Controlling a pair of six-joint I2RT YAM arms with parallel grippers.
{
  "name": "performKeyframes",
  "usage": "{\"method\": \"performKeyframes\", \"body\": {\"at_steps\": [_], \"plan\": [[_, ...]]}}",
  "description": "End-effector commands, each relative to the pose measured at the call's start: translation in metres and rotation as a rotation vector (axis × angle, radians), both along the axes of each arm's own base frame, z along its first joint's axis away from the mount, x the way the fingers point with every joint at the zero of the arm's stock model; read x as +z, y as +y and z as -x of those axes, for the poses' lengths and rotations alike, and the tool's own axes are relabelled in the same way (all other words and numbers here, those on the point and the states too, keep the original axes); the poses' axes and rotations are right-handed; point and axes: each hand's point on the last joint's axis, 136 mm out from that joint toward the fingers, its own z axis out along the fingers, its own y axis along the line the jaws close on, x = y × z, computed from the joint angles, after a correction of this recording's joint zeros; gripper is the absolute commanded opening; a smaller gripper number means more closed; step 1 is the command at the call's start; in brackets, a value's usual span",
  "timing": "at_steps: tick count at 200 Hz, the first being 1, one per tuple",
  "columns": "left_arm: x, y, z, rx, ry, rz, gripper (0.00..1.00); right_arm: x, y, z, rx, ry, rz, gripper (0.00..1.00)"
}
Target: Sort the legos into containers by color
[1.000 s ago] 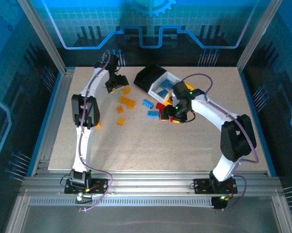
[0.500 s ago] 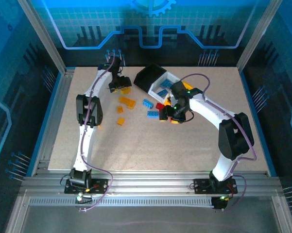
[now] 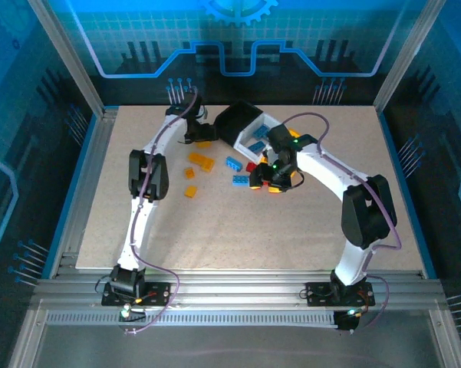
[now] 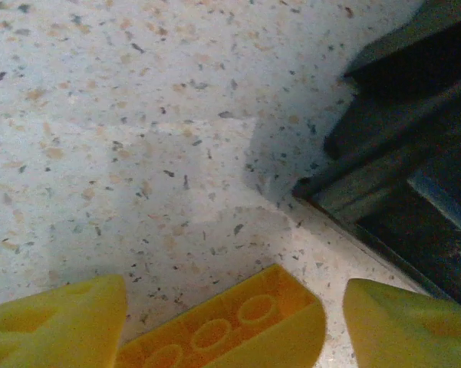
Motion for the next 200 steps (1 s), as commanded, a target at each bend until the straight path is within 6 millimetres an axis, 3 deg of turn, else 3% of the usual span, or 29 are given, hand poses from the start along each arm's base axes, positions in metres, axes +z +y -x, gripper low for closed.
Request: {"method": "performKeyframes", "body": {"at_steps": [1,60,105,146,167,200], "plan": [[-0.008,0.0,0.009,-0.031,0.021,-0.031,0.72,0.001,0.009,0.005,0.028,0.028,-0.012,0.65],[-0.023,0.006,0.033,-0.019,0.086,-0.064,0.62,-0.001,0.011,0.003,0.028,0.027,-0.014,0.65],[-0.017,0.004,0.039,-0.015,0.1,-0.061,0.38,0.001,0.013,0.001,0.032,0.015,-0.014,0.65],[-0.008,0.007,0.048,0.014,0.13,-0.052,0.37,-0.002,0.014,0.003,0.032,0.013,-0.015,0.65],[-0.001,0.006,0.051,0.027,0.136,-0.032,0.5,-0.003,0.016,0.005,0.032,0.01,-0.021,0.65],[0.004,0.008,0.057,0.026,0.142,-0.041,0.49,-0.002,0.016,0.008,0.034,0.003,-0.024,0.65]]}}
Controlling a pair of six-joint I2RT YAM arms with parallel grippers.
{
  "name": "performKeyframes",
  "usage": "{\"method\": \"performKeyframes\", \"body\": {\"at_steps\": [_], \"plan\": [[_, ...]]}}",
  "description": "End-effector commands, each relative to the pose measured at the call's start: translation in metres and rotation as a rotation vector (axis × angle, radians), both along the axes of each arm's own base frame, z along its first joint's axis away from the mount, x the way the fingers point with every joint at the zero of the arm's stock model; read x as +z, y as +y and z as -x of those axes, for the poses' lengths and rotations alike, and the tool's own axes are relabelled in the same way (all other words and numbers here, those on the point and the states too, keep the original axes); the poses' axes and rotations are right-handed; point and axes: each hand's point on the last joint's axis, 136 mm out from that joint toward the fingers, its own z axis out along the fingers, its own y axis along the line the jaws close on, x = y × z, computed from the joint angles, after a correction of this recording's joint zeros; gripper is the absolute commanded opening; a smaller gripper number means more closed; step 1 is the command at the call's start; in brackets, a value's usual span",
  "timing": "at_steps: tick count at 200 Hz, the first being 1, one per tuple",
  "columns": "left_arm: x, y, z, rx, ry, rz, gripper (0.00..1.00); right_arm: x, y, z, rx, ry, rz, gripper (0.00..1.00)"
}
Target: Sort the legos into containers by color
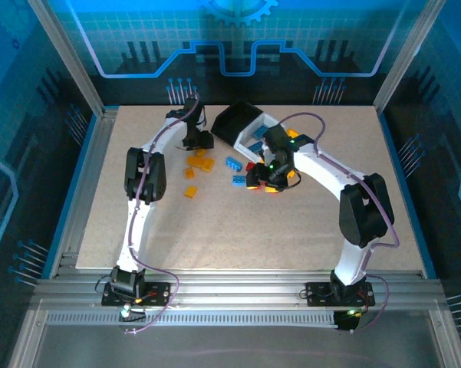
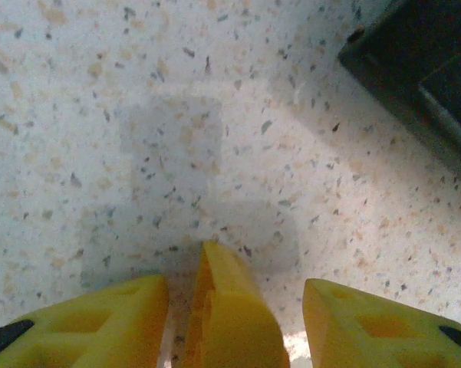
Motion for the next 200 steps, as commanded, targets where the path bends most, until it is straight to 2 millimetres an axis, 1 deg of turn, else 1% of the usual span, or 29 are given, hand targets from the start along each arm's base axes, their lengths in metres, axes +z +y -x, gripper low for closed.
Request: {"method": "performKeyframes", "body": {"at_steps": [1,11,21,34,46,59,75,84,92,110,126,147,156,165,185,197,200], "plan": [[0.015,0.002,0.021,0.012,0.057,0.002,0.49,-0.001,0.005,0.01,0.013,0.013,-0.007,0.65],[0.012,0.003,0.023,0.01,0.065,-0.001,0.48,-0.001,0.005,0.011,0.011,0.011,-0.009,0.65],[0.008,0.003,0.024,0.01,0.079,-0.003,0.44,-0.001,0.003,0.013,0.009,0.011,-0.007,0.65],[0.003,0.004,0.025,0.015,0.09,-0.008,0.37,-0.001,0.002,0.015,0.01,0.01,-0.007,0.65],[0.001,0.004,0.026,0.021,0.097,-0.008,0.28,0.0,0.001,0.017,0.01,0.007,-0.004,0.65],[0.002,0.004,0.025,0.03,0.094,-0.007,0.24,0.0,-0.001,0.018,0.013,0.003,0.002,0.65],[0.009,0.003,0.022,0.038,0.081,0.002,0.21,0.0,-0.002,0.018,0.015,0.0,0.006,0.65],[0.017,0.001,0.021,0.045,0.075,0.018,0.2,0.002,-0.002,0.018,0.016,-0.006,0.007,0.65],[0.027,-0.001,0.018,0.057,0.063,0.041,0.19,0.004,-0.004,0.017,0.014,-0.013,0.009,0.65],[0.06,-0.008,0.01,0.107,0.009,0.144,0.19,0.008,-0.011,0.013,-0.002,-0.037,0.016,0.65],[0.094,-0.024,-0.003,0.149,-0.069,0.284,0.19,0.015,-0.023,0.006,-0.043,-0.066,0.017,0.65],[0.126,-0.048,-0.025,0.2,-0.151,0.48,0.19,0.021,-0.042,-0.004,-0.112,-0.084,0.036,0.65],[0.135,-0.058,-0.035,0.217,-0.179,0.541,0.19,0.021,-0.053,-0.007,-0.149,-0.077,0.064,0.65],[0.138,-0.065,-0.046,0.233,-0.202,0.578,0.19,0.022,-0.064,-0.011,-0.186,-0.073,0.087,0.65],[0.138,-0.083,-0.066,0.247,-0.221,0.64,0.19,0.025,-0.083,-0.02,-0.268,-0.062,0.093,0.65],[0.14,-0.094,-0.077,0.253,-0.238,0.675,0.2,0.027,-0.088,-0.023,-0.301,-0.06,0.07,0.65],[0.136,-0.096,-0.079,0.256,-0.238,0.68,0.2,0.027,-0.089,-0.024,-0.308,-0.06,0.064,0.65]]}}
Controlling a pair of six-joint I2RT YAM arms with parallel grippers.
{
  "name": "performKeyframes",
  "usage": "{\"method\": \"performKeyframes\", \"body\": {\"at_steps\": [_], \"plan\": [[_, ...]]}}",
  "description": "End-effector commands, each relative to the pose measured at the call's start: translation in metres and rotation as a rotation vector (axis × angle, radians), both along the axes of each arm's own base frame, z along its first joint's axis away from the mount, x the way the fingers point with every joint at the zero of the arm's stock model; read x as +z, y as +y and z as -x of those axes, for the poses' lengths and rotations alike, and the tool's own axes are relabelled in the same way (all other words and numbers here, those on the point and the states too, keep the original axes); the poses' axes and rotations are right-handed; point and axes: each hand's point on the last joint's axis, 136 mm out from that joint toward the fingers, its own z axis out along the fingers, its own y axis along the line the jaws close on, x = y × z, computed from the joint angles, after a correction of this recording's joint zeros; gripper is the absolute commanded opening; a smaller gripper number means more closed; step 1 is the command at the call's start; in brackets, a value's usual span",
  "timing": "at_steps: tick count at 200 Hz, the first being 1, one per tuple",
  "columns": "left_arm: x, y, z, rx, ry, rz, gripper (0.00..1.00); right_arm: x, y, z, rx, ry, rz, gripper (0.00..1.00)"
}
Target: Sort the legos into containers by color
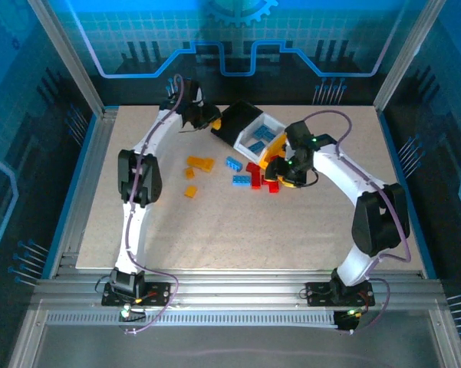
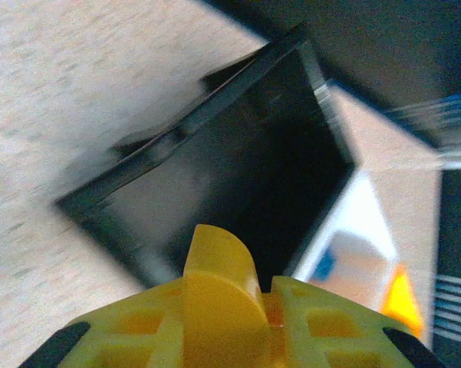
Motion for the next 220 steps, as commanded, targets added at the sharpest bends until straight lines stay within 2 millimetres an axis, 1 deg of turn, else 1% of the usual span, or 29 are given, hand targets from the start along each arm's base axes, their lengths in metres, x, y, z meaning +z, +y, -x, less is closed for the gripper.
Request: {"method": "performKeyframes", "body": {"at_steps": [1,18,22,31,34,58,65,79,104,122,147,155,162,168,188,189,193,199,202,211,220], "plan": [[0.007,-0.035,-0.024,0.012,-0.034,0.158,0.2,0.013,-0.018,-0.006,-0.095,-0.006,-0.009,0.65],[0.003,-0.045,-0.038,0.041,-0.055,0.204,0.2,0.018,-0.019,-0.009,-0.102,-0.019,-0.027,0.65],[0.002,-0.047,-0.041,0.051,-0.057,0.216,0.23,0.018,-0.019,-0.01,-0.102,-0.022,-0.028,0.65],[-0.003,-0.048,-0.048,0.075,-0.06,0.236,0.39,0.02,-0.02,-0.011,-0.102,-0.031,-0.027,0.65],[-0.004,-0.049,-0.049,0.082,-0.06,0.242,0.42,0.021,-0.021,-0.011,-0.104,-0.033,-0.027,0.65],[-0.017,-0.051,-0.056,0.108,-0.044,0.27,0.51,0.023,-0.027,-0.015,-0.127,-0.041,-0.021,0.65],[-0.017,-0.051,-0.056,0.109,-0.043,0.271,0.53,0.023,-0.03,-0.016,-0.138,-0.042,-0.014,0.65],[-0.018,-0.049,-0.056,0.106,-0.042,0.26,0.6,0.024,-0.036,-0.019,-0.165,-0.048,0.0,0.65],[-0.014,-0.046,-0.053,0.095,-0.041,0.253,0.62,0.025,-0.051,-0.025,-0.239,-0.039,0.018,0.65],[-0.002,-0.044,-0.047,0.078,-0.053,0.242,0.63,0.026,-0.065,-0.032,-0.321,-0.032,0.019,0.65],[0.017,-0.037,-0.028,0.046,-0.061,0.207,0.63,0.027,-0.078,-0.052,-0.387,-0.034,0.009,0.64],[0.024,-0.035,-0.02,0.033,-0.064,0.195,0.63,0.025,-0.081,-0.059,-0.392,-0.031,0.023,0.64],[0.024,-0.034,-0.01,0.024,-0.051,0.183,0.63,0.021,-0.083,-0.065,-0.393,-0.024,0.028,0.64],[0.031,-0.033,-0.002,0.016,-0.054,0.177,0.63,0.018,-0.084,-0.07,-0.393,-0.02,0.031,0.63],[0.034,-0.026,0.031,-0.001,-0.027,0.149,0.64,0.004,-0.089,-0.086,-0.389,-0.008,0.07,0.61],[0.031,-0.026,0.033,-0.002,-0.022,0.146,0.64,0.003,-0.09,-0.087,-0.388,-0.008,0.072,0.61],[0.036,-0.024,0.039,-0.005,-0.025,0.143,0.64,0.0,-0.091,-0.09,-0.386,-0.008,0.081,0.61],[0.035,-0.02,0.051,-0.008,-0.014,0.131,0.64,-0.005,-0.093,-0.095,-0.384,-0.004,0.091,0.6],[0.039,-0.018,0.055,-0.008,-0.019,0.125,0.64,-0.007,-0.093,-0.098,-0.384,-0.002,0.094,0.6],[0.037,-0.013,0.074,-0.016,-0.005,0.104,0.65,-0.016,-0.094,-0.105,-0.38,-0.001,0.105,0.59],[0.04,-0.007,0.09,-0.024,-0.003,0.081,0.65,-0.024,-0.096,-0.111,-0.376,0.001,0.118,0.59]]}}
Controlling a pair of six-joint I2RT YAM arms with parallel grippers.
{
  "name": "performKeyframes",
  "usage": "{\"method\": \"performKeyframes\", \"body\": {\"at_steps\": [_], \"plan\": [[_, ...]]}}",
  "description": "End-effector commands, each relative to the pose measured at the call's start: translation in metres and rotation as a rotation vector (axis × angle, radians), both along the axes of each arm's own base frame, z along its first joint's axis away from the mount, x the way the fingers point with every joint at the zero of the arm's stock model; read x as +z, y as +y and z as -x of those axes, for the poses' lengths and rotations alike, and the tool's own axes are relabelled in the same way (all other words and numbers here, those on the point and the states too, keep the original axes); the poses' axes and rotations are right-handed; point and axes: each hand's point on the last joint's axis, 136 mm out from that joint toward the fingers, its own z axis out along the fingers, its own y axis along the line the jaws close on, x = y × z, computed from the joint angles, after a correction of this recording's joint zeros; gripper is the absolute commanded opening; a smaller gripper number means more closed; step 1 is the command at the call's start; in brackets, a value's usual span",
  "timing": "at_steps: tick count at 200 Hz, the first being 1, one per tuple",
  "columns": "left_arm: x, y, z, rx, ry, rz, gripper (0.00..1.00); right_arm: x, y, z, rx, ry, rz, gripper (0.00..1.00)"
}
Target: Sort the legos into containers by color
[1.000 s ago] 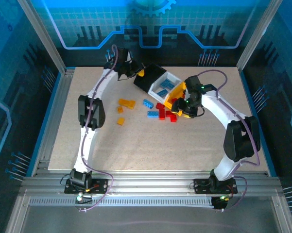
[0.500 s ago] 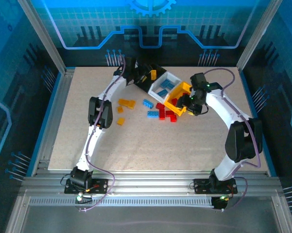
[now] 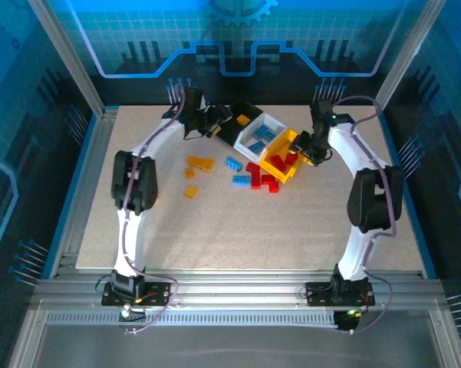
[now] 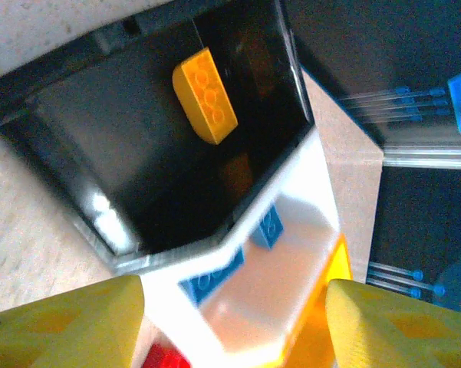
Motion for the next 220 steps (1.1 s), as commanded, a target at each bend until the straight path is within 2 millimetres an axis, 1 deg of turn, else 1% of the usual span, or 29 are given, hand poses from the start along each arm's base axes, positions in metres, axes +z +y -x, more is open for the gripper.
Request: {"method": "performKeyframes", "body": {"at_steps": [1,9,11,13,29,34,38,50,68,86,94,115,134,178,199,220], "plan": [[0.031,0.013,0.038,-0.053,-0.061,-0.047,0.65,-0.017,-0.014,-0.015,-0.009,0.02,0.055,0.59],[0.032,0.02,0.052,-0.059,-0.052,-0.062,0.66,-0.025,-0.017,-0.019,-0.016,0.036,0.067,0.58],[0.03,0.021,0.056,-0.062,-0.044,-0.066,0.66,-0.027,-0.017,-0.019,-0.016,0.04,0.068,0.58],[0.032,0.023,0.06,-0.063,-0.046,-0.068,0.66,-0.029,-0.018,-0.021,-0.019,0.041,0.069,0.57],[0.036,0.037,0.087,-0.065,-0.035,-0.087,0.67,-0.04,-0.018,-0.027,-0.021,0.056,0.073,0.55],[0.034,0.042,0.094,-0.064,-0.028,-0.095,0.67,-0.043,-0.018,-0.029,-0.017,0.058,0.078,0.53],[0.038,0.046,0.1,-0.061,-0.031,-0.096,0.67,-0.046,-0.019,-0.03,-0.014,0.063,0.083,0.52],[0.038,0.057,0.117,-0.058,-0.02,-0.109,0.67,-0.053,-0.019,-0.03,0.001,0.083,0.103,0.49],[0.041,0.074,0.136,-0.046,-0.017,-0.134,0.68,-0.058,-0.019,-0.027,0.029,0.095,0.117,0.45],[0.041,0.087,0.149,-0.028,-0.008,-0.138,0.68,-0.057,-0.016,-0.021,0.077,0.092,0.142,0.34],[0.041,0.091,0.153,-0.024,-0.008,-0.138,0.68,-0.057,-0.014,-0.017,0.108,0.096,0.152,0.28],[0.041,0.098,0.158,-0.02,-0.007,-0.141,0.69,-0.056,-0.007,-0.008,0.194,0.105,0.176,0.2],[0.04,0.098,0.158,-0.026,-0.007,-0.139,0.69,-0.055,-0.003,0.001,0.262,0.105,0.2,0.16],[0.04,0.096,0.156,-0.038,-0.002,-0.131,0.69,-0.05,0.019,0.015,0.4,0.108,0.228,0.15],[0.037,0.096,0.156,-0.046,0.007,-0.135,0.69,-0.05,0.025,0.014,0.375,0.122,0.219,0.16],[0.032,0.097,0.158,-0.049,0.026,-0.139,0.7,-0.052,0.026,0.004,0.294,0.132,0.206,0.15]]}}
